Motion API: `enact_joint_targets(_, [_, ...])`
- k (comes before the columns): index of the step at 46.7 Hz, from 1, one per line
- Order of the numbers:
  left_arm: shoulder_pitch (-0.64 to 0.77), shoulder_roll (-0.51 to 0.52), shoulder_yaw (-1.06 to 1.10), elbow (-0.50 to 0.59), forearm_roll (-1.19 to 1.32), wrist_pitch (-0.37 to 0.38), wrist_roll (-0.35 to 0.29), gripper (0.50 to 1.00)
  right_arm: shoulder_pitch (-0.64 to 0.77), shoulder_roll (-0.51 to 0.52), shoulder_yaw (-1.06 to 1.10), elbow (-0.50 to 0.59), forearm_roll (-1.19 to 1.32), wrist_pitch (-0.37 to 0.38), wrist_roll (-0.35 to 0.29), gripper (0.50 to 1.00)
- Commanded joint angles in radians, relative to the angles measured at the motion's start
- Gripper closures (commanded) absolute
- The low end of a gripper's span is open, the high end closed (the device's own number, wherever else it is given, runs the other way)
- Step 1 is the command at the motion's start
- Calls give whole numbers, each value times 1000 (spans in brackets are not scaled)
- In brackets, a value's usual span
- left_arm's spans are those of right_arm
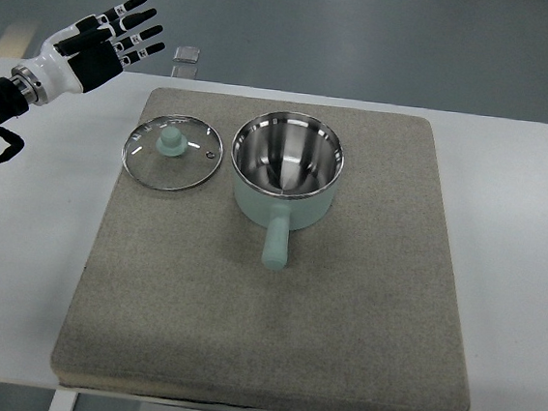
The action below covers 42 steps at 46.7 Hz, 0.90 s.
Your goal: Place lid left of pot with left hand
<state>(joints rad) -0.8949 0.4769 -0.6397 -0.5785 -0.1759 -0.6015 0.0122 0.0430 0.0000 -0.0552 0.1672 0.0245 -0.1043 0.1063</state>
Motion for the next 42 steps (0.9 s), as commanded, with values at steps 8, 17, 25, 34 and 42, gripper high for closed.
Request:
enact_joint_targets(8, [1,-21,3,2,4,0,-3,504,0,0,0,0,0,0,0,579])
enact_joint_targets(17, [4,-40,6,9,10,2,-3,504,0,0,0,0,0,0,1,577])
enact_joint_targets(25, [4,-41,5,9,6,0,-3,504,0,0,0,0,0,0,1,579])
enact_joint_targets(34, [5,-41,5,8,7,-3,-3,504,0,0,0,0,0,0,1,579])
enact_joint_targets(42, [5,-43,2,-3,4,-4,-5,504,0,0,0,0,0,0,0,579])
